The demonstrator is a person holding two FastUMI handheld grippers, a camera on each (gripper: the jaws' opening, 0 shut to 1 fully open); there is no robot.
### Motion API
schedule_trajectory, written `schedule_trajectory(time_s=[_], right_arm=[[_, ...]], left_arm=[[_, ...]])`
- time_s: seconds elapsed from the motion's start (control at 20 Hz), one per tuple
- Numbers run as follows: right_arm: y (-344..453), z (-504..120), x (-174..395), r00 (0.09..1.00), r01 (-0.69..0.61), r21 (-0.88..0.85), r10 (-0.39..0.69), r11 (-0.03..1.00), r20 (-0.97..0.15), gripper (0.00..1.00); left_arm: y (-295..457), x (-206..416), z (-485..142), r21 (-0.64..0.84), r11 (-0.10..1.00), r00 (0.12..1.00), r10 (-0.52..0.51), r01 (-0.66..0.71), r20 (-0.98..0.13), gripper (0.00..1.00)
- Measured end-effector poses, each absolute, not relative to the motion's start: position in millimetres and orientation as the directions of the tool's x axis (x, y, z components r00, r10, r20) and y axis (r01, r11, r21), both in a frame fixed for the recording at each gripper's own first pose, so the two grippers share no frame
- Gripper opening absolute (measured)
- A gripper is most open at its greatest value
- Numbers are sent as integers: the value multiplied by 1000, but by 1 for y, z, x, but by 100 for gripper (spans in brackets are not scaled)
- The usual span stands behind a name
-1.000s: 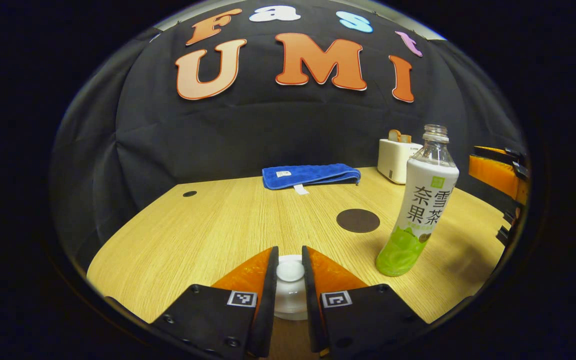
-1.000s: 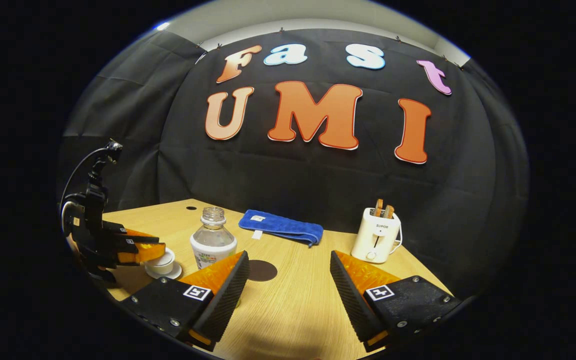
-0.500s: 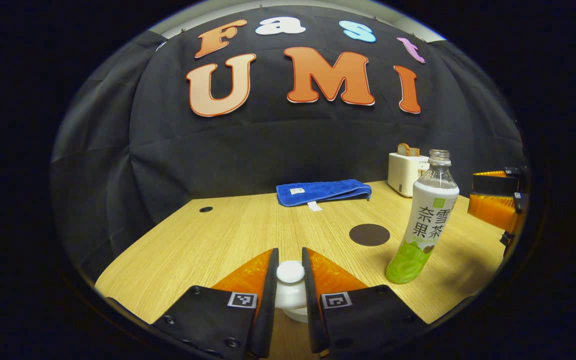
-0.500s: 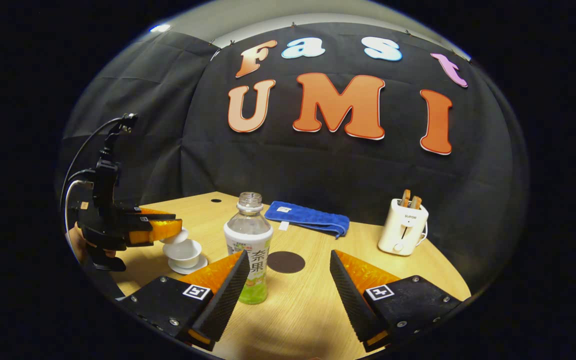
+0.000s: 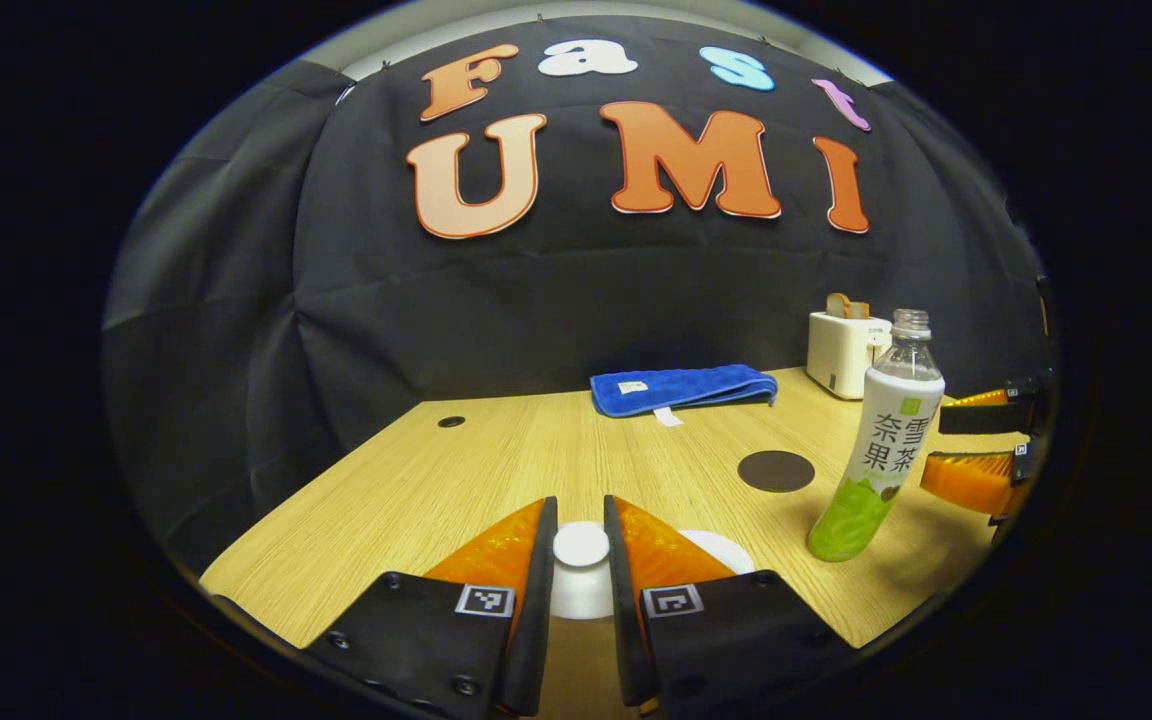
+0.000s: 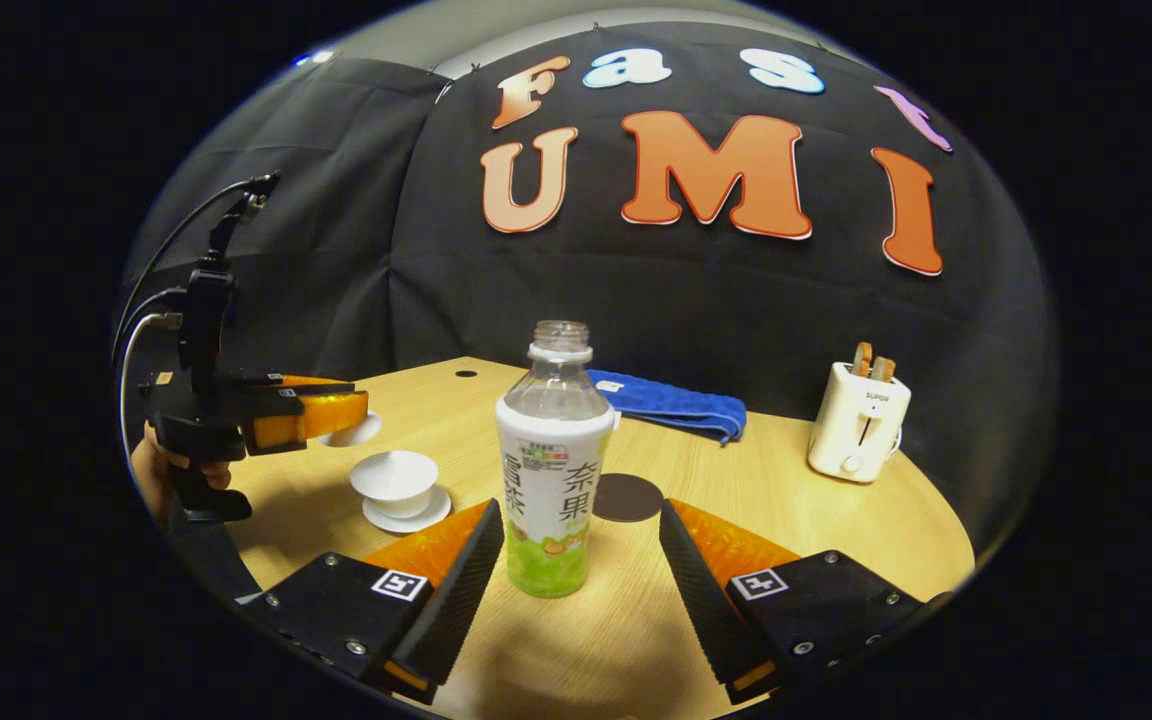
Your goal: Open the teacup lid with one hand, grasp the water bottle and pour water into the teacup with the other hand; after pouring, place the water bottle on the coaster and then close the teacup lid.
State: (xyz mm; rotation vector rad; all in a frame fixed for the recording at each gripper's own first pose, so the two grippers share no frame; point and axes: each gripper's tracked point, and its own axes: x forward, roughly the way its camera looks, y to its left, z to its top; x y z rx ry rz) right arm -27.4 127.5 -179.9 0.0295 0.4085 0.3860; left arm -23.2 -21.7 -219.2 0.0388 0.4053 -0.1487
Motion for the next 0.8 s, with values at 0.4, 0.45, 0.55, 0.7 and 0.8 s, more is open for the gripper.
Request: schedule_trajectory(time_s=[0.4,0.45,0.55,0.7,0.8], right_arm=[[151,-207,-14,819,-365,133,385,922,-426,84],[153,-210,-13,818,-361,134,383,923,-430,83],[153,-209,-10,829,-350,122,368,929,-422,80],[153,-208,-8,835,-343,99,351,934,-423,66],[151,-205,-5,840,-342,81,344,936,-419,65]], left_arm=[[1,-31,-224,26,993,913,-92,112,-397,33],[3,-31,-224,26,994,913,-87,106,-397,33],[8,-33,-227,25,995,913,-80,99,-399,33],[12,-33,-229,18,996,913,-77,92,-402,33],[14,-35,-230,13,996,913,-75,88,-401,33]])
